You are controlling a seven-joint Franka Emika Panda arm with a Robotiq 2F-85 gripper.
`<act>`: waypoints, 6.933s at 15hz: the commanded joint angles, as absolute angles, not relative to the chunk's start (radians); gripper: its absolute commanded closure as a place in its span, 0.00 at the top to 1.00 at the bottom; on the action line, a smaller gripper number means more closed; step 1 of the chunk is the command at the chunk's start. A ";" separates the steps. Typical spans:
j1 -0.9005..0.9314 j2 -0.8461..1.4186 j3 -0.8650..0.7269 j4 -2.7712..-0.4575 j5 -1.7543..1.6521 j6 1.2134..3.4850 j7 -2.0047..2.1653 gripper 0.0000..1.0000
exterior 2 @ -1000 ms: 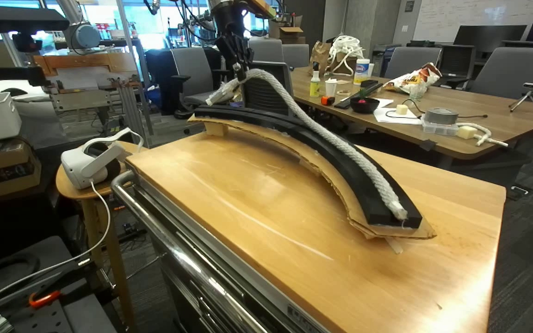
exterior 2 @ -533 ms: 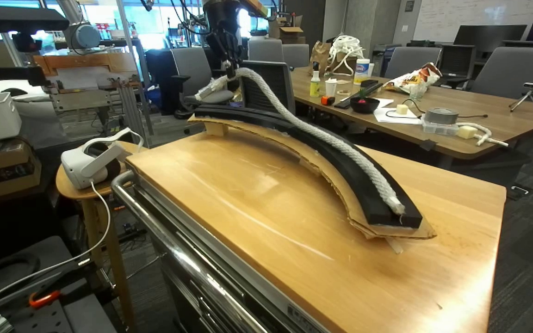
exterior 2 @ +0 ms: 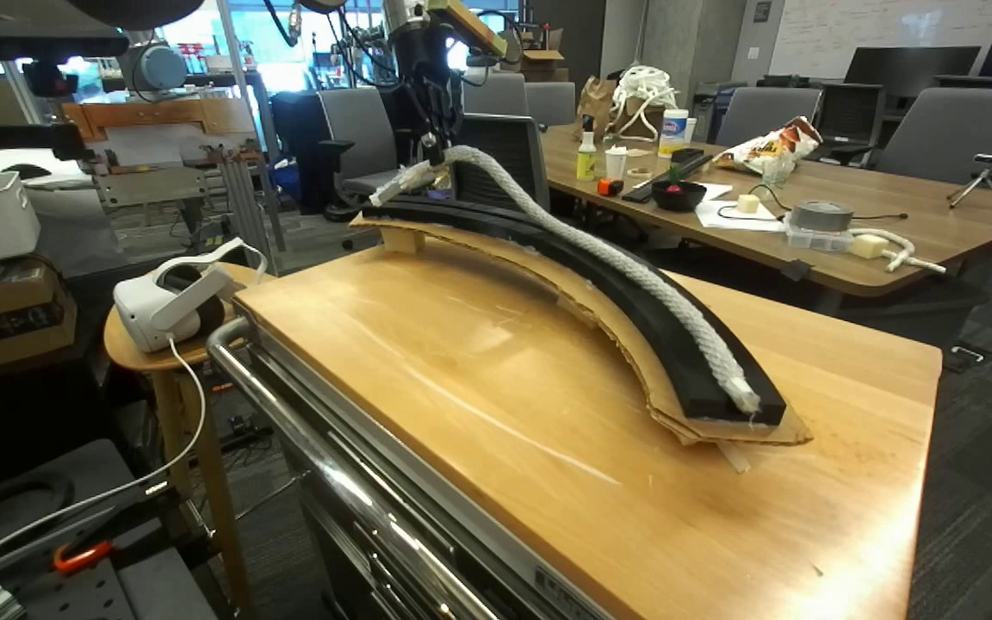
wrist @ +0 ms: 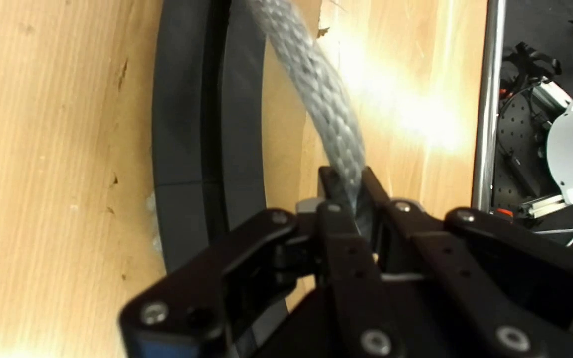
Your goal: Put the rope along the center of the black object
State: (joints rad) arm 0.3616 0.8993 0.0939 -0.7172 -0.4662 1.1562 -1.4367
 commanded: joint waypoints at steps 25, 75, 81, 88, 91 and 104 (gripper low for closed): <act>0.202 0.964 0.128 -0.527 -0.111 1.303 -1.264 0.03; 0.229 1.031 0.148 -0.608 -0.162 1.235 -1.429 0.03; 0.231 1.026 0.159 -0.608 -0.170 1.259 -1.446 0.03; 0.223 1.011 0.169 -0.612 -0.157 1.307 -1.458 0.41; 0.220 0.999 0.172 -0.617 -0.152 1.324 -1.460 0.56; 0.269 0.833 0.166 -0.613 -0.189 1.523 -1.404 1.00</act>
State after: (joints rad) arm 0.2692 0.8321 0.1655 -0.6127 -0.1890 1.5232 -1.4039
